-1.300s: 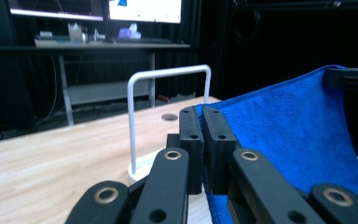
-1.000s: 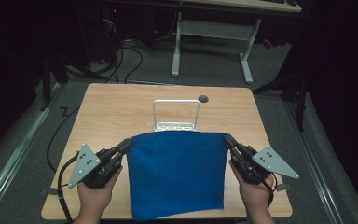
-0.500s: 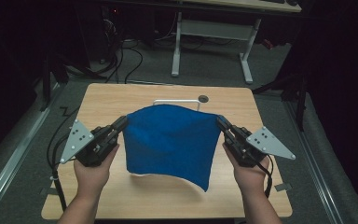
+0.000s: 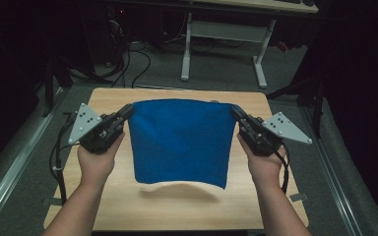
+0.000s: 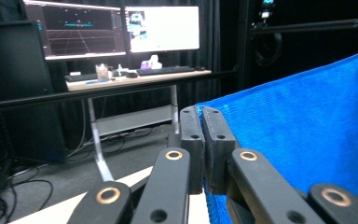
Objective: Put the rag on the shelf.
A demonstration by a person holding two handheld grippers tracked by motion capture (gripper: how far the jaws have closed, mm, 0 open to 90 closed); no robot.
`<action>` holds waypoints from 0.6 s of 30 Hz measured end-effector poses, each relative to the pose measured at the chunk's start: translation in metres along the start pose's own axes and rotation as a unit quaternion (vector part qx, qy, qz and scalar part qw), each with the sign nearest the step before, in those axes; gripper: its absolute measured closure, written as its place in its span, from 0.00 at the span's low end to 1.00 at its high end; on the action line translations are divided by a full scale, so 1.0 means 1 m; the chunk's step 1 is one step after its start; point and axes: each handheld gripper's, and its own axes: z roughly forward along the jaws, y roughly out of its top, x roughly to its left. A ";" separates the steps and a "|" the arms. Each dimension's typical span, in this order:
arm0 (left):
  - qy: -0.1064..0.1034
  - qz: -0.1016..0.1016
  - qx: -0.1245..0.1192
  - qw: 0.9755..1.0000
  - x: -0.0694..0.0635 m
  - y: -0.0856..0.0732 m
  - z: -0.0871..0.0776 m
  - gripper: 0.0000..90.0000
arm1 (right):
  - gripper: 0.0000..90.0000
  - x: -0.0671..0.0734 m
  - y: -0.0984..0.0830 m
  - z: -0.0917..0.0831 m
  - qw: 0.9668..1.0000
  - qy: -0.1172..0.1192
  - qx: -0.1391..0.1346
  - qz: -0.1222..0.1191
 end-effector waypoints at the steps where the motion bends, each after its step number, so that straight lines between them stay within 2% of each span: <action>1: 0.001 -0.003 0.002 1.000 0.004 0.002 0.003 0.98 | 0.98 -0.002 0.001 0.002 1.000 -0.001 0.003 0.002; 5: 0.012 -0.011 0.006 1.000 0.017 0.008 0.012 0.98 | 0.98 -0.010 0.005 0.013 1.000 -0.006 0.007 0.007; 9: 0.026 0.012 0.007 1.000 0.023 0.015 0.021 0.98 | 0.98 -0.013 0.010 0.024 1.000 -0.011 0.011 0.000; 14: 0.029 0.015 0.025 0.999 0.034 0.022 0.039 0.98 | 0.98 -0.024 0.015 0.045 1.000 -0.022 0.019 0.003; 15: 0.030 0.016 0.029 0.999 0.036 0.023 0.043 0.98 | 0.98 -0.024 0.015 0.045 1.000 -0.022 0.019 0.003; 18: 0.035 0.027 0.038 0.998 0.040 0.025 0.055 0.98 | 0.98 -0.035 0.015 0.059 0.999 -0.025 0.025 0.008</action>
